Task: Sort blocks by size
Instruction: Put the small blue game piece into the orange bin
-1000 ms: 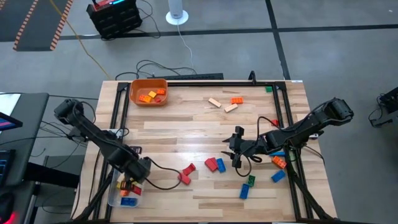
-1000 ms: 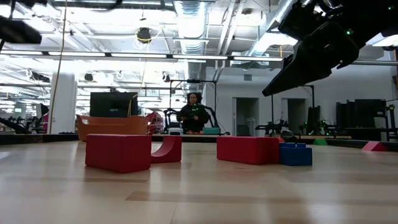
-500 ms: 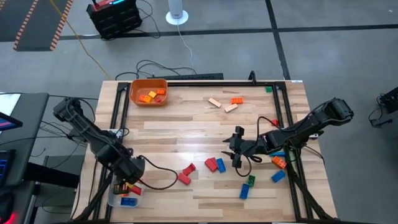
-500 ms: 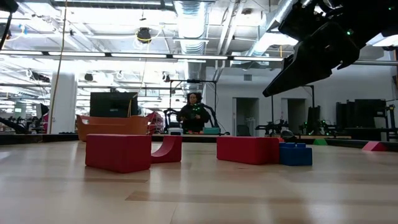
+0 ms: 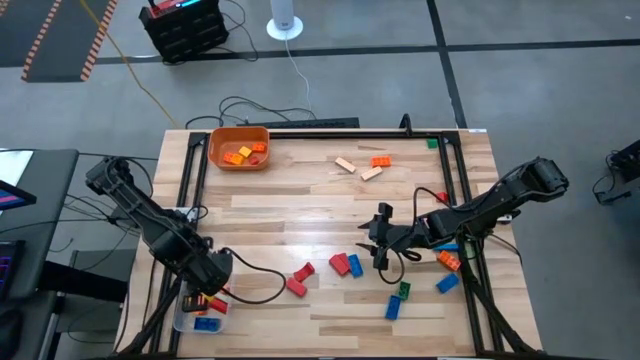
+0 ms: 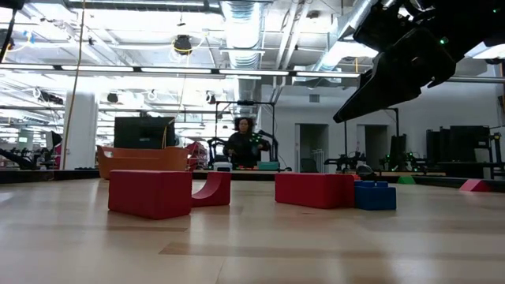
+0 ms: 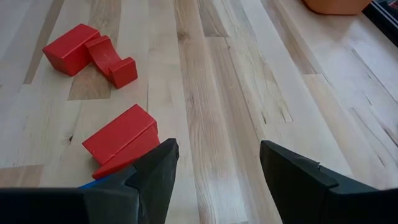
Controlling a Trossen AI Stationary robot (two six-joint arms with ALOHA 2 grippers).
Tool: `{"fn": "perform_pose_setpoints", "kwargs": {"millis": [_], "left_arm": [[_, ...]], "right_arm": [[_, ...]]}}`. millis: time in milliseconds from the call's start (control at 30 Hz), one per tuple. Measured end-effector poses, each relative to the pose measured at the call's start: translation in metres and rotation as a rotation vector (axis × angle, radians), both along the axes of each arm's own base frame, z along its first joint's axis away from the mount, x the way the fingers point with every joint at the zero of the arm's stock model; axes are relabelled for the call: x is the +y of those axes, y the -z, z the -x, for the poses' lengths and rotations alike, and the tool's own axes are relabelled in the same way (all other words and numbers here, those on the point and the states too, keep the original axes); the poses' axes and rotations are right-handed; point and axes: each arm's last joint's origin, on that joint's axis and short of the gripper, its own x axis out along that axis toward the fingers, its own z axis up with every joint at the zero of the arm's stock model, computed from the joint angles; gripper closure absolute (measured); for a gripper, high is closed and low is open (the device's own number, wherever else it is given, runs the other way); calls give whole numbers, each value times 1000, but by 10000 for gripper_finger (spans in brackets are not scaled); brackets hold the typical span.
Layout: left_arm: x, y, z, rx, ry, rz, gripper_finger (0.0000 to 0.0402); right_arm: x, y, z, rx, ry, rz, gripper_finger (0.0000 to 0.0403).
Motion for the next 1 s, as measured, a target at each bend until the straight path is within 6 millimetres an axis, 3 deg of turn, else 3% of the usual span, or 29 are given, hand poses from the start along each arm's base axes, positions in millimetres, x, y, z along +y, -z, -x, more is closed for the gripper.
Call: {"fn": "perform_pose_setpoints", "kwargs": {"millis": [567,800,1000], "left_arm": [[14,-19,18,-24,-139,92,401],[31,-38,33,-181,-222,130,401],[49,-46,41,-396,-244,-23,401]], "right_arm": [[0,0,0,0,0,-1,143],[0,0,0,0,0,-1,143],[0,0,0,0,0,-1,143]]}}
